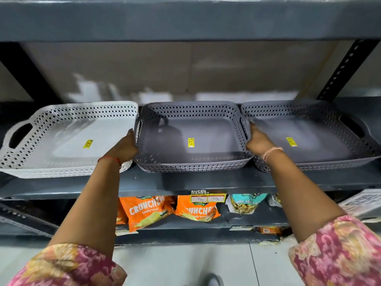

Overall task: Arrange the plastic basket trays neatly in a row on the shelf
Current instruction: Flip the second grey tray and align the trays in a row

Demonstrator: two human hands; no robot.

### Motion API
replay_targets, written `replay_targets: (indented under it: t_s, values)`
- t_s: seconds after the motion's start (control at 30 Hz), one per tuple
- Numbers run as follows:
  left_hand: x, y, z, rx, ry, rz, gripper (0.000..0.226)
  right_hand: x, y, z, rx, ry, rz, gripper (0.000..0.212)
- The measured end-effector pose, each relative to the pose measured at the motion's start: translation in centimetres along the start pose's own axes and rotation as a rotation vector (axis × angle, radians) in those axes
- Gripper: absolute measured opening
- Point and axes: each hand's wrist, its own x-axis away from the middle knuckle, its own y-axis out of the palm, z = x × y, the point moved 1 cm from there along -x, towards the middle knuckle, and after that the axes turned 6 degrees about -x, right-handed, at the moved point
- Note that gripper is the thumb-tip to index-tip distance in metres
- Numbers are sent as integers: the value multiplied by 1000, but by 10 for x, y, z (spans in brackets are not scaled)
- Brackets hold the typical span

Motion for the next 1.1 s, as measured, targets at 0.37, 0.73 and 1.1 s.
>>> replay_targets:
  t_s: [0.37, 0.73, 1.1]
  values:
    - [21, 2, -4, -45, -3, -24, 48, 38, 0, 3, -8, 80, -2, 83]
    - [34, 2, -1, -46, -15, -53, 53, 44, -1, 4, -12, 87, -14, 84]
    - [33, 0, -1, -56, -28, -69, 49, 42, 0, 5, -47, 84, -9, 83]
